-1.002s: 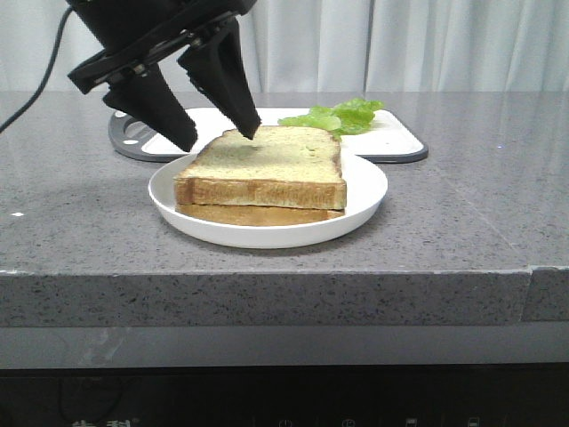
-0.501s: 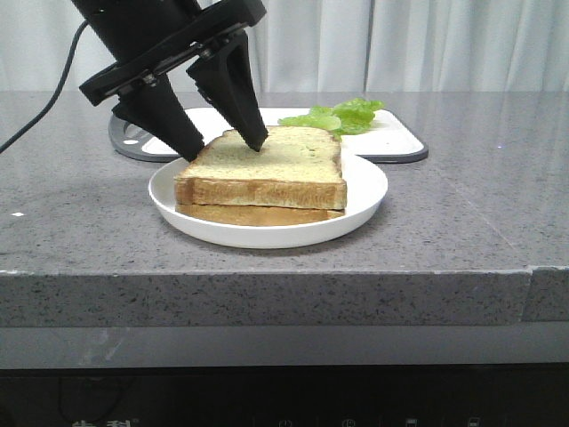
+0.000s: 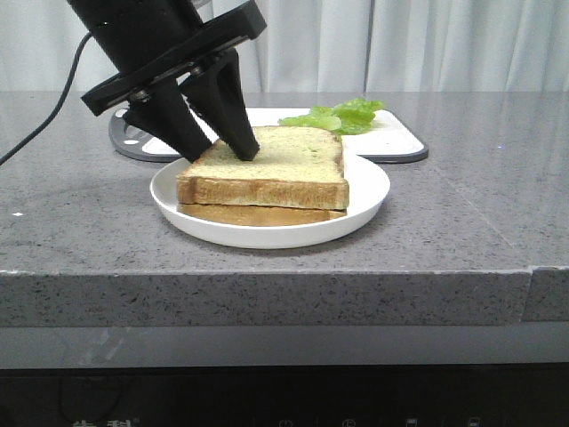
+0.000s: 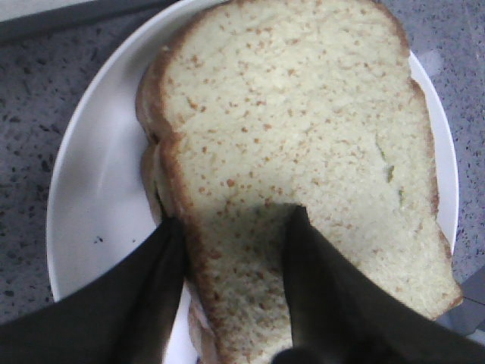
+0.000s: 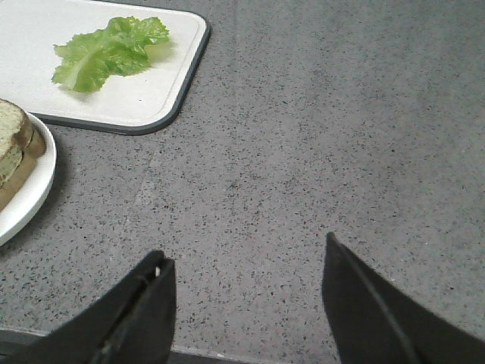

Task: Left arm grabs bread, right arm adds lettuce
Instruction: 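Lower the left gripper onto the top bread slice and close it, then lift the top bread slice with the left gripper and swing it aside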

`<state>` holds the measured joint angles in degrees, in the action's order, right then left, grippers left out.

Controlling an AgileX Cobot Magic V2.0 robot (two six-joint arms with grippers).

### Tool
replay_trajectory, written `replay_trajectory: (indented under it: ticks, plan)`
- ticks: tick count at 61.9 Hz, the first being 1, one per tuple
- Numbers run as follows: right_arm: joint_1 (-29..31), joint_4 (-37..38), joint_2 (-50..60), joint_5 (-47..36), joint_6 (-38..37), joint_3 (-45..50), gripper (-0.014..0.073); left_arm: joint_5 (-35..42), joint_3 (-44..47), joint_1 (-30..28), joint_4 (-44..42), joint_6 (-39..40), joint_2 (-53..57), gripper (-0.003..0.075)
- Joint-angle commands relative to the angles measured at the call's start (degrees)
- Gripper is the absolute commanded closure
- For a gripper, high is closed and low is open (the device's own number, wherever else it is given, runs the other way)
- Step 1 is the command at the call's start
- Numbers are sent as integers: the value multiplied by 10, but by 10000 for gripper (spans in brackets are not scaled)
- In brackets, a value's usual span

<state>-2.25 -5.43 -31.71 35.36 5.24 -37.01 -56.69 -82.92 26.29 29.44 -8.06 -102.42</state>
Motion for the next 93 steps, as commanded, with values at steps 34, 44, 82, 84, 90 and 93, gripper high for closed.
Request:
replay_trajectory:
  ticks: [34,44,82,84,90,93]
  plan:
    - [3,2,-6,-29,0,-19,146,4,-16,5,21,0,23,741]
    - [3,2,-6,-28,0,-19,146,-15,-28,5,21,0,24,741]
    - [3,2,-6,-27,0,-19,146,-56,-78,-7,12,0,106,741]
    - [3,2,-6,-27,0,-19,146,-56,-78,-7,12,0,115,741]
    - [3,2,-6,-27,0,-19,146,-54,-73,-8,10,0,141,741]
    - [3,2,-6,-27,0,-19,146,-50,-63,-8,10,0,156,741]
